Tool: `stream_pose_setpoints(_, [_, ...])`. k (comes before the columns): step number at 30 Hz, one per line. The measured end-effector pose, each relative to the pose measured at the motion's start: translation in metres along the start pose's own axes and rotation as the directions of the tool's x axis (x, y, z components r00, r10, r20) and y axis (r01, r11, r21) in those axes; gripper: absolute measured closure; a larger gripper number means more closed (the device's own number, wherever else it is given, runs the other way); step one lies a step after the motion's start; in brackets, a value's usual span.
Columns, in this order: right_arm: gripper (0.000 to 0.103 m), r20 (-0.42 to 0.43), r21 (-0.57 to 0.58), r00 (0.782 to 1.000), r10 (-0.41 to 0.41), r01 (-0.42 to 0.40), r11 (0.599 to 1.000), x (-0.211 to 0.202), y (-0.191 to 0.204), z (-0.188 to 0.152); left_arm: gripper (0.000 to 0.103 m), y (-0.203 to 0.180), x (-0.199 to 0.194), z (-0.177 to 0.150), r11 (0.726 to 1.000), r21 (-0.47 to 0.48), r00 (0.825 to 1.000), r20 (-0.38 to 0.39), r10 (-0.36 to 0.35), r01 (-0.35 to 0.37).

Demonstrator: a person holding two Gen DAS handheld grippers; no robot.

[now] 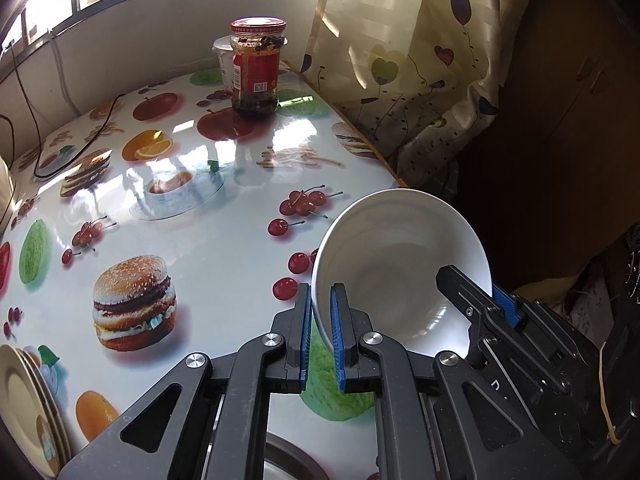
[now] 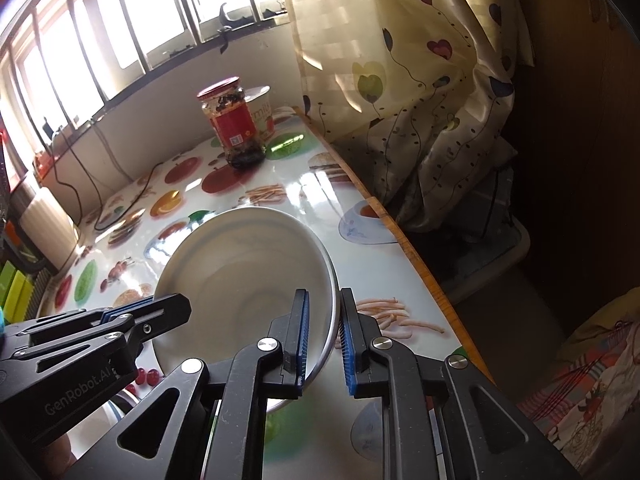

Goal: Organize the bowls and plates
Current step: 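Lift and carry the white bowl with both tools over the steel bowl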

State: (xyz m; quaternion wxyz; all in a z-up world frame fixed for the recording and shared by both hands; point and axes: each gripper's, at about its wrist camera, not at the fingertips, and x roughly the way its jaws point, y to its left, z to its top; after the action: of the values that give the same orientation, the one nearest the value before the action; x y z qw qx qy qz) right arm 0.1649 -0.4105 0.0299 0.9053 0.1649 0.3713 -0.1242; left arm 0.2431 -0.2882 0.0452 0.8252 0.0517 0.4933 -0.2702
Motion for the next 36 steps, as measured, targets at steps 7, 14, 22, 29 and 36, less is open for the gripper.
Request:
stream_pose_setpoints(7, [0.088,0.036,-0.010,0.999,0.010,-0.009,1.000,-0.024,0.010,0.000,0.093,0.002,-0.024,-0.005,1.000,0.001,0.999,0.037,-0.006,0.006])
stream_pose_setpoints(14, [0.088,0.069,-0.023,0.997,0.021,-0.019,1.000,-0.049,0.024,-0.004,0.093,0.008,-0.049,-0.014,1.000,-0.004,0.997,0.071,-0.009,0.009])
stream_pose_setpoints(22, [0.088,0.100,-0.042,0.995,0.030,-0.026,0.999,-0.076,0.042,-0.014,0.093,0.017,-0.075,-0.030,1.000,-0.010,0.995,0.103,-0.012,0.013])
stream_pose_setpoints(29, [0.088,0.115,-0.060,0.992,0.043,-0.036,0.998,-0.095,0.060,-0.026,0.093,0.030,-0.095,-0.047,1.000,-0.023,0.993,0.121,-0.009,0.012])
stream_pose_setpoints(36, [0.088,0.109,-0.089,0.992,0.060,-0.050,0.995,-0.105,0.080,-0.040,0.093,0.049,-0.111,-0.063,0.999,-0.049,0.991,0.137,0.005,0.002])
